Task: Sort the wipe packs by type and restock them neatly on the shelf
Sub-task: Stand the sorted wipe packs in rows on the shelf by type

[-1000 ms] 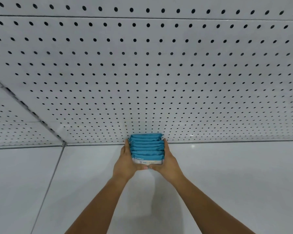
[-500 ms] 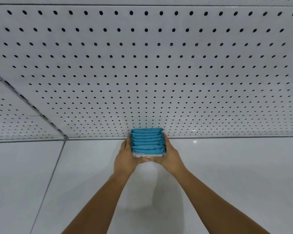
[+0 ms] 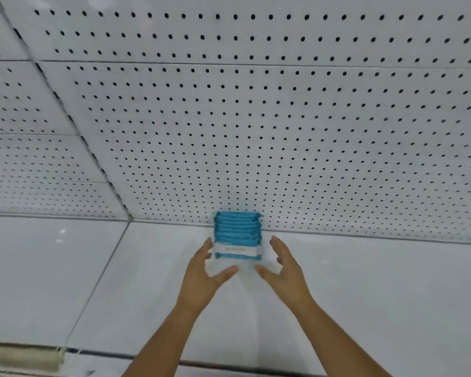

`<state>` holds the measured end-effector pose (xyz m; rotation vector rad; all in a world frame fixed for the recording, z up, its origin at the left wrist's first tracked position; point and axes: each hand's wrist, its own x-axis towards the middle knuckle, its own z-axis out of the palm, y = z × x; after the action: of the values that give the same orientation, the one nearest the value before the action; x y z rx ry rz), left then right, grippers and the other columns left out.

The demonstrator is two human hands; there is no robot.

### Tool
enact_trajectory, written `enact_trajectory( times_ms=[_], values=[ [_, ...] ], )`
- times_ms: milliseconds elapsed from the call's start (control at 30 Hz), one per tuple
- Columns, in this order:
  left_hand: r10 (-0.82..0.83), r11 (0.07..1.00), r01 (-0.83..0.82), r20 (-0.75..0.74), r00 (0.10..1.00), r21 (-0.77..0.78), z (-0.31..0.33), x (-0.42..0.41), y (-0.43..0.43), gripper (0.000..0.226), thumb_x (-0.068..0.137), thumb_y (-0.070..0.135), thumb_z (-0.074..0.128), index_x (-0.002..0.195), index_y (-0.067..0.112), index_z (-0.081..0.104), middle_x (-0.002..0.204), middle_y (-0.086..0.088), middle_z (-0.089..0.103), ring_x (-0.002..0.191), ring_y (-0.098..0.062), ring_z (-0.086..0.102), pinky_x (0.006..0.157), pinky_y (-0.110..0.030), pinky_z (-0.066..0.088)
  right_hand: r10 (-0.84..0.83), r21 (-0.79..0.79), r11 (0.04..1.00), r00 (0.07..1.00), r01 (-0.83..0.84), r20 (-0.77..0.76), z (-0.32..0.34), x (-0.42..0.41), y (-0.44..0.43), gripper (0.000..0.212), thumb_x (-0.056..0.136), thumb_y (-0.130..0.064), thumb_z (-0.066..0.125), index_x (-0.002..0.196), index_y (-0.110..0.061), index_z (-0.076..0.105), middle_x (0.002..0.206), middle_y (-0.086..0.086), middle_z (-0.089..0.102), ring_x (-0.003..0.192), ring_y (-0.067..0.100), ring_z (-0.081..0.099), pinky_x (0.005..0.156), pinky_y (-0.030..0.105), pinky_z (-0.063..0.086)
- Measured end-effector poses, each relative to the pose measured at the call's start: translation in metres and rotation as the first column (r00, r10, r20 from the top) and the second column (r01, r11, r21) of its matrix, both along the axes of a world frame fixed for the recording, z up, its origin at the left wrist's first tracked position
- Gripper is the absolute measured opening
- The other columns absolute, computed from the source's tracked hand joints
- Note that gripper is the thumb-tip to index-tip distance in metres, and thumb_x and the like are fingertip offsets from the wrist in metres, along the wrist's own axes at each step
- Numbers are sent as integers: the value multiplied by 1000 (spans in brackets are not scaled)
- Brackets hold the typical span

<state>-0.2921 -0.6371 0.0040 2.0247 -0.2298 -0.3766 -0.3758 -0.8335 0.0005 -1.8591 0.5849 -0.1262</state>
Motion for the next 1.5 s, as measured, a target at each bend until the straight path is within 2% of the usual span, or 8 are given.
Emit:
enact_trajectory(
  times_ms=[233, 733, 833, 1000, 1100, 1267, 1367, 1500],
  values=[
    [-95, 995, 95, -39, 995, -11, -5, -79, 7, 90, 77, 58, 76, 152, 37, 31, 155, 17, 37, 138, -3, 39, 118, -33, 32, -24, -6, 1000, 999, 24, 39, 16, -82, 22, 71, 87, -28, 75, 147, -35, 38, 147, -20, 43, 130, 6, 45, 113, 31, 38],
    [-507, 861, 505, -19, 862, -65, 0, -306, 21, 68, 92, 37, 68, 150, 40, 32, 153, 15, 37, 135, -1, 38, 112, -21, 31, -368, -34, 929, 929, 369, 40, 9, -360, 95, 67, 88, -23, 73, 146, -31, 40, 144, -20, 46, 131, -2, 46, 112, 25, 38],
    [-564, 824, 560, -32, 825, -91, -2, -351, 8, 67, 93, 32, 68, 151, 38, 33, 149, 19, 39, 135, 1, 38, 99, -6, 34, -447, -15, 894, 894, 448, 34, 10, -413, 91, 66, 89, -24, 71, 145, -37, 39, 138, -32, 43, 129, -5, 45, 111, 21, 37],
    [-619, 784, 611, -83, 781, -105, -10, -422, -34, 71, 80, 54, 67, 144, 49, 35, 150, 22, 40, 135, 4, 41, 115, -45, 38, -541, 32, 841, 841, 541, 18, 13, -500, 58, 60, 91, -22, 69, 143, -33, 40, 134, -30, 42, 126, 4, 46, 103, 16, 37],
    [-659, 752, 656, -74, 748, -69, -15, -474, -68, 67, 88, 38, 70, 147, 39, 36, 150, 15, 42, 134, 0, 41, 114, -29, 32, -572, 28, 820, 820, 572, 13, 1, -553, 31, 60, 90, -21, 70, 143, -26, 43, 139, -16, 47, 130, 6, 46, 94, 1, 33],
    [-672, 739, 674, -76, 737, -3, -25, -561, -124, 57, 91, 30, 71, 139, 36, 41, 147, 8, 46, 133, -8, 45, 114, -30, 34, -582, 98, 807, 812, 582, -27, -7, -635, -22, 54, 90, -15, 70, 135, -29, 45, 125, -21, 54, 114, 2, 54, 87, 6, 41],
    [-672, 737, 675, -94, 734, 5, -37, -591, -157, 60, 89, 29, 72, 142, 27, 45, 150, 3, 46, 133, -10, 45, 113, -27, 34, -596, 25, 801, 801, 598, -65, -19, -669, -63, 61, 88, -19, 70, 143, -26, 44, 135, -10, 53, 123, 10, 51, 99, 23, 44],
    [-660, 741, 669, -127, 741, 57, -53, -606, -186, 62, 90, 25, 72, 145, 23, 44, 151, 4, 44, 130, -5, 44, 105, -14, 31, -566, -1, 822, 817, 570, -111, -32, -686, -106, 62, 87, -19, 69, 143, -28, 44, 143, -7, 52, 129, 14, 50, 105, 24, 39]
  ],
)
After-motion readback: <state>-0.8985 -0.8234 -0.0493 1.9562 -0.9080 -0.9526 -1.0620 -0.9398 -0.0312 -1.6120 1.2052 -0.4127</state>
